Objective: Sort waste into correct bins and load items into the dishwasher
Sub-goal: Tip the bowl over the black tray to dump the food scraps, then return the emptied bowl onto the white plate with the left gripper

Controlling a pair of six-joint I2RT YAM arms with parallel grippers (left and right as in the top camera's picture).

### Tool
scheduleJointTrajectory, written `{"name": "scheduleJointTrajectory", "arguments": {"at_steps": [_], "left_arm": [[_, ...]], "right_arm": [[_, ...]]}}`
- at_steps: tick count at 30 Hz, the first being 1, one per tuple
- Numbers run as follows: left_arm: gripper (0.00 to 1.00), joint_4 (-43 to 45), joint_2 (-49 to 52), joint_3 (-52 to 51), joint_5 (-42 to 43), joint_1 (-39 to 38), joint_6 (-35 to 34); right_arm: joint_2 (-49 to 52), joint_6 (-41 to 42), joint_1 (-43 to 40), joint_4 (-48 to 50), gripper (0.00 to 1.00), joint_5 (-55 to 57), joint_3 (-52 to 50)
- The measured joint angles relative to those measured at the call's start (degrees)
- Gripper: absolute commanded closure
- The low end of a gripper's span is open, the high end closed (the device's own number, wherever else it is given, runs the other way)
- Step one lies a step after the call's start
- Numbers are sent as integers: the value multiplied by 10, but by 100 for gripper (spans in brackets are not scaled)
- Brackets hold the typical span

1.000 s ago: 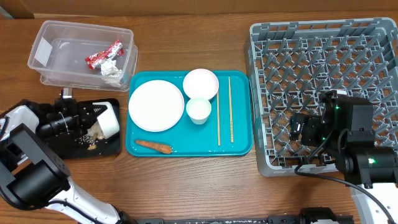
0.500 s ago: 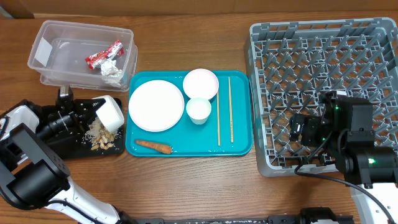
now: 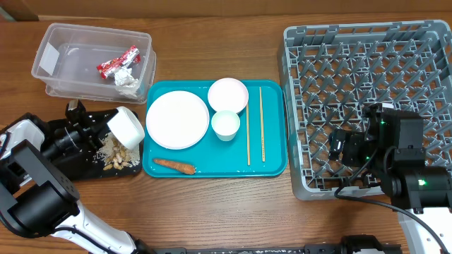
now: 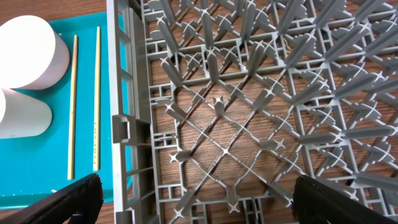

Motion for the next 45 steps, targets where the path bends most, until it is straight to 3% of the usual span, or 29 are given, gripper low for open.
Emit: {"name": "scheduleJointTrajectory", "arguments": {"at_steps": [18, 28, 33, 40, 45], "left_arm": [[96, -9, 0, 0, 15, 0, -3], [96, -49, -19, 0, -21, -26, 115], [96, -12, -102, 21, -92, -71, 126], [96, 101, -198, 60, -304, -174, 4], [96, 141, -215, 62, -464, -298, -62]], "right_arm": [[0, 0, 0, -2, 0, 0, 0], [0, 0, 0, -2, 0, 0, 0], [0, 0, 0, -2, 0, 0, 0], [0, 0, 0, -2, 0, 0, 0], [0, 0, 0, -2, 0, 0, 0]]}}
